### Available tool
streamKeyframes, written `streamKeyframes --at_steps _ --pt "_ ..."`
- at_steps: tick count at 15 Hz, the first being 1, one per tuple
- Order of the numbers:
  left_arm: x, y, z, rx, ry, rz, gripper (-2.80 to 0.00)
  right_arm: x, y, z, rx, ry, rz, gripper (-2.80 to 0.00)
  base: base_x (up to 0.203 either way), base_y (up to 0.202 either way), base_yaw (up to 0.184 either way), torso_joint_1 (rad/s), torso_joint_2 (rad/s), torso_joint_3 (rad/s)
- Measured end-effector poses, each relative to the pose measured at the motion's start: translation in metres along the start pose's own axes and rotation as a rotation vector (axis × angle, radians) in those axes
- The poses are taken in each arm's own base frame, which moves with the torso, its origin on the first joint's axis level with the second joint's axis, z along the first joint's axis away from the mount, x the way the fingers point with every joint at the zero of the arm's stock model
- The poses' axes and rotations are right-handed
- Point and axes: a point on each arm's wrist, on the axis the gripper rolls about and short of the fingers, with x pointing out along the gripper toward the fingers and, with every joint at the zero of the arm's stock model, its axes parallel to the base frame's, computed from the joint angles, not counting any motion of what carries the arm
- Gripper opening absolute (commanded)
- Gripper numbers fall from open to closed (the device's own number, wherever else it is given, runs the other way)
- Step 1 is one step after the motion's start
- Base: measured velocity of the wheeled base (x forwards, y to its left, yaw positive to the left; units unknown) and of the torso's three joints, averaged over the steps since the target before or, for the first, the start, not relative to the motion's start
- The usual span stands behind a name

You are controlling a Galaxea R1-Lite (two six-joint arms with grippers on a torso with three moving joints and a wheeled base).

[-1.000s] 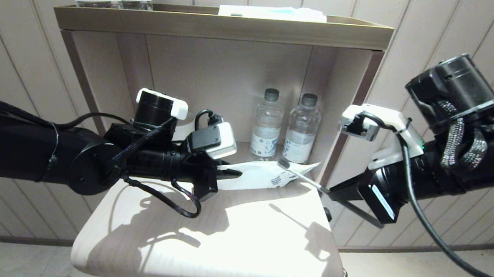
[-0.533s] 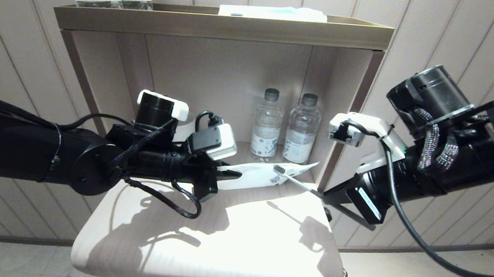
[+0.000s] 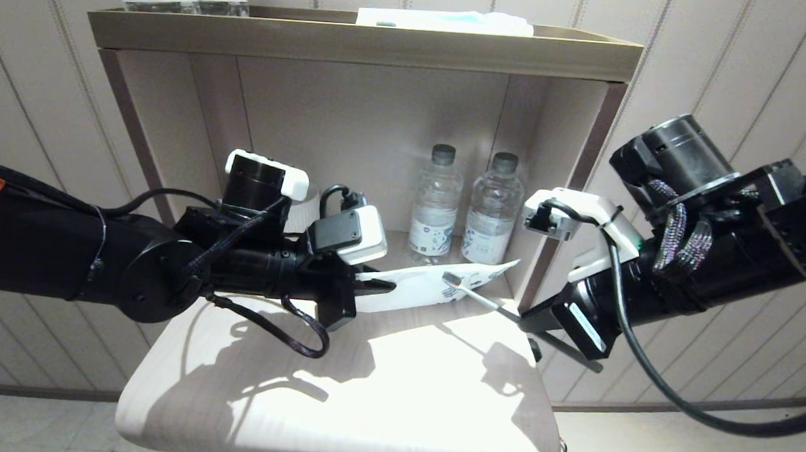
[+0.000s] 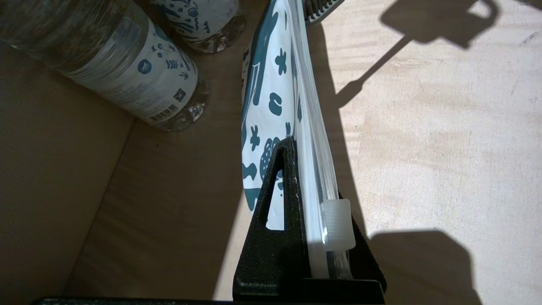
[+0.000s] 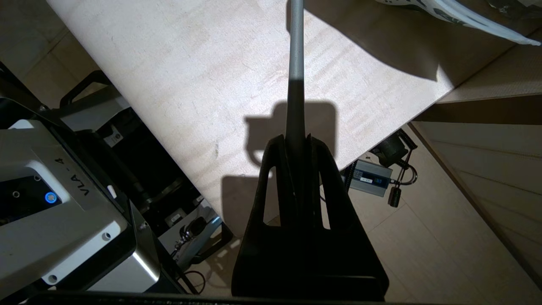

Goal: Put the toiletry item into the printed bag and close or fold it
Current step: Place the toothbrush in the storage bag

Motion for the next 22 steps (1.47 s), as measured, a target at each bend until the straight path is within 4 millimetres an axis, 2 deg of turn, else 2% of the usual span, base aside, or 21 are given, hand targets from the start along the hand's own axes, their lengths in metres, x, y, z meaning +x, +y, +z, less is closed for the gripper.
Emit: streamKeyframes --at_steps 4,8,10,16,22 --pt "0.0 -0.001 -0.001 0.004 -0.011 -0.016 -2.8 0.001 0.0 0.001 0.001 0.014 0.005 -2.8 0.0 0.0 0.0 0.0 0.0 0.0" --pt "0.002 0.0 -0.001 0.009 -0.02 -0.009 -2.8 -0.029 0.009 -0.003 -0.009 -0.023 -0.009 -2.8 0.0 0.0 0.0 0.0 0.0 0.0" --pt "0.003 -0.001 -0.003 0.008 -0.018 -0.011 -2.8 -0.035 0.009 -0.004 -0.009 -0.037 -0.018 -2.8 0.0 0.0 0.0 0.0 0.0 0.0" --pt "0.004 -0.001 -0.004 0.005 -0.015 -0.013 -2.8 -0.024 0.005 -0.004 0.0 -0.015 -0.015 -2.8 0.0 0.0 0.0 0.0 0.0 0.0" --pt "0.006 -0.001 -0.005 0.003 -0.016 -0.021 -2.8 -0.007 -0.012 -0.001 0.034 0.016 -0.031 -2.8 0.0 0.0 0.0 0.0 0.0 0.0"
